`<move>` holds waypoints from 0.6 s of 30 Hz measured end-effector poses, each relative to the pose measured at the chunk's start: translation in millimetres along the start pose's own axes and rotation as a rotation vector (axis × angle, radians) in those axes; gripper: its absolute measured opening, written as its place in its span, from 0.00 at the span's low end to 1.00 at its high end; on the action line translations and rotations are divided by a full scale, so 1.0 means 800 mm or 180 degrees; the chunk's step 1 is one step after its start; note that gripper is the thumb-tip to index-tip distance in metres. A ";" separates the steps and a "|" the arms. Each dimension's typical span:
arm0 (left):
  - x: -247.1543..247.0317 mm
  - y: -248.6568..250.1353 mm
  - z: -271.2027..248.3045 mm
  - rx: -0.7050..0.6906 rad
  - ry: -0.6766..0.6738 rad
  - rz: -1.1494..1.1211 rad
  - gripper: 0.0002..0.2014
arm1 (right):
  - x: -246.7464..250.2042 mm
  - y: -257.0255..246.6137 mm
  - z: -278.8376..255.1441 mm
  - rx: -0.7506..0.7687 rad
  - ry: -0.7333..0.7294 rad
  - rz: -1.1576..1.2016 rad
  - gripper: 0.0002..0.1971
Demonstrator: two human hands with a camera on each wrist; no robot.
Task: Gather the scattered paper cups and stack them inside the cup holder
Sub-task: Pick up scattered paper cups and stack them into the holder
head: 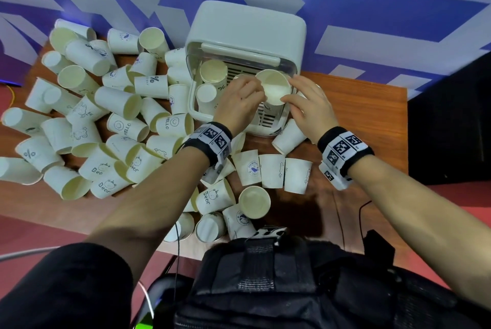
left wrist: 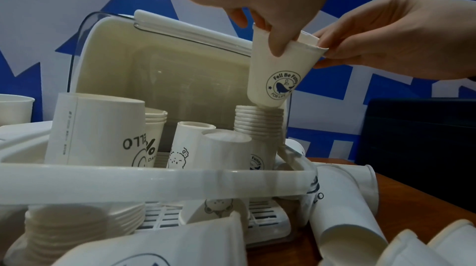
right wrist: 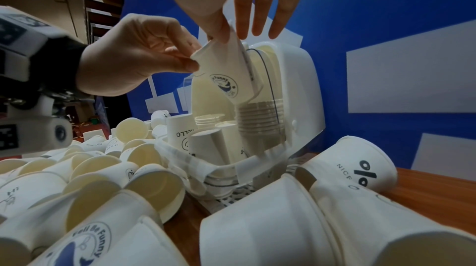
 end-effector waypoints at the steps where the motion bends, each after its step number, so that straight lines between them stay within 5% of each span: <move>1: 0.002 0.003 -0.001 -0.0037 0.0032 -0.0003 0.05 | 0.002 0.000 -0.001 0.0036 0.0029 0.0002 0.11; 8: -0.009 0.000 -0.002 -0.0084 -0.0140 0.0103 0.06 | -0.008 0.004 -0.007 0.0149 -0.0233 -0.0177 0.13; 18: -0.053 -0.013 -0.001 0.0351 -0.0800 -0.0099 0.03 | -0.021 0.034 -0.011 -0.0520 -0.0366 -0.0406 0.11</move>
Point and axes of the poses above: each hand's wrist, its own z-axis towards the middle knuckle, its own x-axis out of the back of the hand, y = z × x, the point moved 9 cm from there along z, towards the middle knuckle, and after that the axes turned 3 degrees about x, right-handed, at the moved point
